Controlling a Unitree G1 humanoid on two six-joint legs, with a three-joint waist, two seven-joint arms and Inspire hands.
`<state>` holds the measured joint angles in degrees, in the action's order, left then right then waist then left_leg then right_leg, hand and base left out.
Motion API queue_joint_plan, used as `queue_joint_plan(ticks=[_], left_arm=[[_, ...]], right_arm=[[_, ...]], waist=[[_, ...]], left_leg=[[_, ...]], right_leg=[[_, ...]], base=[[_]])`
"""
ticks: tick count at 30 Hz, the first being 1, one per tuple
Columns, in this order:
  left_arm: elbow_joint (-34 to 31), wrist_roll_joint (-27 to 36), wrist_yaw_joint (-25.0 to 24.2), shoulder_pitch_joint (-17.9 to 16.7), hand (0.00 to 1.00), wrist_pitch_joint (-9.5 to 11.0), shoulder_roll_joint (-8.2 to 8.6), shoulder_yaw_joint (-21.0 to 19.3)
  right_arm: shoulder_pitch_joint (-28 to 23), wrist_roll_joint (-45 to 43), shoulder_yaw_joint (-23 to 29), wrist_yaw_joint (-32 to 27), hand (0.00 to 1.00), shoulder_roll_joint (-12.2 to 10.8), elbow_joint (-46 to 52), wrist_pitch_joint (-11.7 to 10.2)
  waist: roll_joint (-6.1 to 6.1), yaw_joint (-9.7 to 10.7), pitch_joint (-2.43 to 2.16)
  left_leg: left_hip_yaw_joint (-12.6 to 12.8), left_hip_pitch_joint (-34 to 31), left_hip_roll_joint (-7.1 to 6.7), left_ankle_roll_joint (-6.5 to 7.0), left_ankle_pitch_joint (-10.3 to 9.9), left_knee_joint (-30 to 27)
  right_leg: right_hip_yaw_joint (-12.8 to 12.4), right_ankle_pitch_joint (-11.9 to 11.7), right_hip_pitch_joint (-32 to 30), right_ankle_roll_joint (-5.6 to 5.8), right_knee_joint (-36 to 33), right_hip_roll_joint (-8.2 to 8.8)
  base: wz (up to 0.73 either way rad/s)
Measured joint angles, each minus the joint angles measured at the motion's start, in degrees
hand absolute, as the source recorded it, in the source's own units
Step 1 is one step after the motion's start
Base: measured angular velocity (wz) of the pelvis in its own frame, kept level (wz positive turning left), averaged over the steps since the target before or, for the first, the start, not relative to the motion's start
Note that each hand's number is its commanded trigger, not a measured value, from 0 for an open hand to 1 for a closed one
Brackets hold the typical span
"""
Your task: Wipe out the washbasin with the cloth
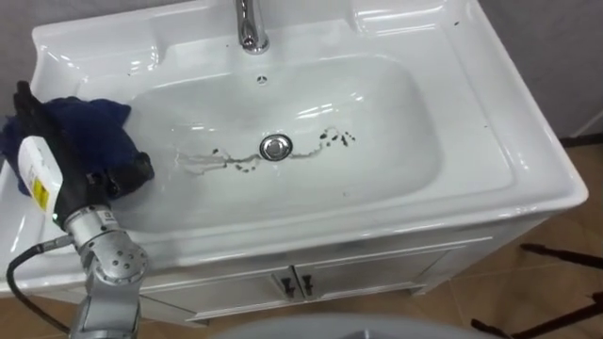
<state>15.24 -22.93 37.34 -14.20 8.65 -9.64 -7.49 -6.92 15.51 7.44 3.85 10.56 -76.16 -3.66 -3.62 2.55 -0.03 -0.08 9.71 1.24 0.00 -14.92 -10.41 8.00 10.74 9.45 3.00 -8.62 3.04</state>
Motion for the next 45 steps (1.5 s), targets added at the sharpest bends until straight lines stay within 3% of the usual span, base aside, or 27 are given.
queue_joint_plan(ticks=[14, 26, 29, 36, 45], left_arm=[[1.76, -0.45, 5.04, -0.78, 0.0, -0.1, -0.02, 0.9], [6.93, -3.53, 7.6, -0.59, 0.0, -2.12, -0.16, 0.83], [10.57, -3.99, 8.33, -0.19, 0.0, -2.1, -0.36, 0.83], [12.72, -4.11, 8.66, 0.66, 0.0, -2.26, -0.57, 0.79], [12.73, -4.28, 8.68, 0.9, 0.0, -2.39, -0.63, 0.34]], right_arm=[[-0.01, -0.09, -2.29, -0.72, 0.0, -0.09, 0.79, 0.63], [-0.55, -0.05, -2.75, -3.3, 0.0, -0.01, 1.82, 1.82], [-1.1, -0.13, -2.54, -4.06, 0.0, 0.59, 1.83, 2.01], [-1.52, -0.76, -1.65, -4.63, 0.0, 0.98, 1.92, 4.26], [-2.24, -2.66, -1.86, -5.74, 0.0, 0.94, 2.16, 5.61]], waist=[[0.89, -1.31, -0.16], [0.36, -1.15, -0.32], [-0.43, -0.88, -0.8], [-0.8, -0.74, -0.73], [-0.69, -1.0, -0.69]], left_leg=[[-0.04, -0.34, 0.04, -0.01, 0.0, -0.02], [-0.01, -0.25, 0.03, -0.01, 0.0, 0.0], [0.09, -0.06, 0.02, -0.01, 0.0, 0.06], [0.62, 0.83, 0.07, -0.12, 0.09, 0.78], [0.76, 0.8, 0.1, -0.11, 0.1, 0.93]], right_leg=[[0.05, -0.02, -0.39, -0.03, -0.02, -0.03], [0.12, -0.02, -0.18, -0.04, -0.03, -0.03], [0.07, -0.02, -0.12, -0.03, -0.04, -0.03], [-0.33, 0.01, -0.21, -0.05, -0.02, -0.07], [-0.51, 0.01, -0.42, -0.04, -0.09, -0.09]], base=[[0.0], [0.0], [0.0], [-0.03], [-0.01]])
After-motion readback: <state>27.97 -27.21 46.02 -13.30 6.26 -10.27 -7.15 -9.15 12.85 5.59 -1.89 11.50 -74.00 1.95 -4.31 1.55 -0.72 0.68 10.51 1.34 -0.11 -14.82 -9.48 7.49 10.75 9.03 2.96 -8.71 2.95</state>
